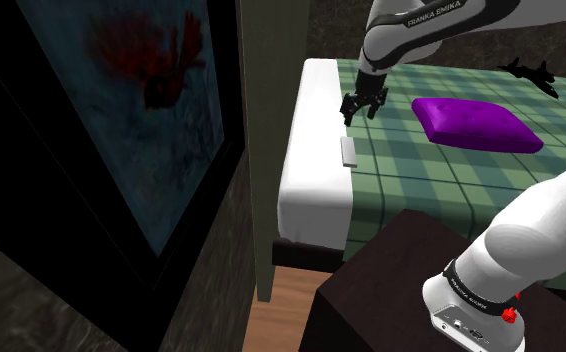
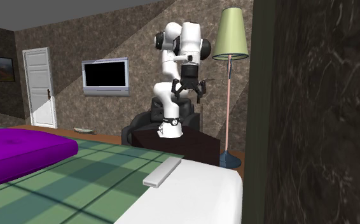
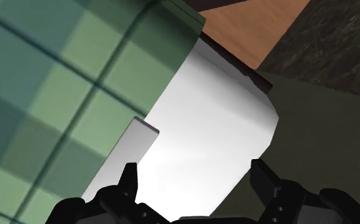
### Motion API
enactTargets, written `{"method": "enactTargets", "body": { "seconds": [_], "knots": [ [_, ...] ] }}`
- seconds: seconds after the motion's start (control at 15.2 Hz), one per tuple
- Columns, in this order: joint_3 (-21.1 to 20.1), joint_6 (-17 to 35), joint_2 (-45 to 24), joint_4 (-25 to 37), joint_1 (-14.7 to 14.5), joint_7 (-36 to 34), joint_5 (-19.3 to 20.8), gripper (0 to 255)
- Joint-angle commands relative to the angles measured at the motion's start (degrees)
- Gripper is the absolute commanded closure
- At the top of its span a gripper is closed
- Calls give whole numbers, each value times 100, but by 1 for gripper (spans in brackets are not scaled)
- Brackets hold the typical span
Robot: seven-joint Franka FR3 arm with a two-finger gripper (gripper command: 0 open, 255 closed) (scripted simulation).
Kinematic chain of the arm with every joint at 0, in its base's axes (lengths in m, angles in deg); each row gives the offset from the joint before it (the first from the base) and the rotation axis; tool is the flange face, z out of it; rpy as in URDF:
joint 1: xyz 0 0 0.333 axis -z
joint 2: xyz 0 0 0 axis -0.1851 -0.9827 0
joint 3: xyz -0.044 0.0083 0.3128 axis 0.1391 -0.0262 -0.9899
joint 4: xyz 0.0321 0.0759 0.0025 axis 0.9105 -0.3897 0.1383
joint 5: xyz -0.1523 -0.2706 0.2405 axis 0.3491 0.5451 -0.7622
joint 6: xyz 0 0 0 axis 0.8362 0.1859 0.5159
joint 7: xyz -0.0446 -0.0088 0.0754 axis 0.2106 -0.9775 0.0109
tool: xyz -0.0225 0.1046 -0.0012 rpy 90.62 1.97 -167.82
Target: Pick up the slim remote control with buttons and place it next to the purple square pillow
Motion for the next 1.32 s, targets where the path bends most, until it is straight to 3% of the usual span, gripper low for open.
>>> {"method": "enactTargets", "body": {
  "seconds": [0.0,0.59,1.25],
  "knots": [
    [85,253,-437,158,69,-78,-64,0],
    [395,1017,-2260,1054,387,-268,-581,0],
    [482,1417,-4061,2255,866,-352,-1279,0]
  ]
}}
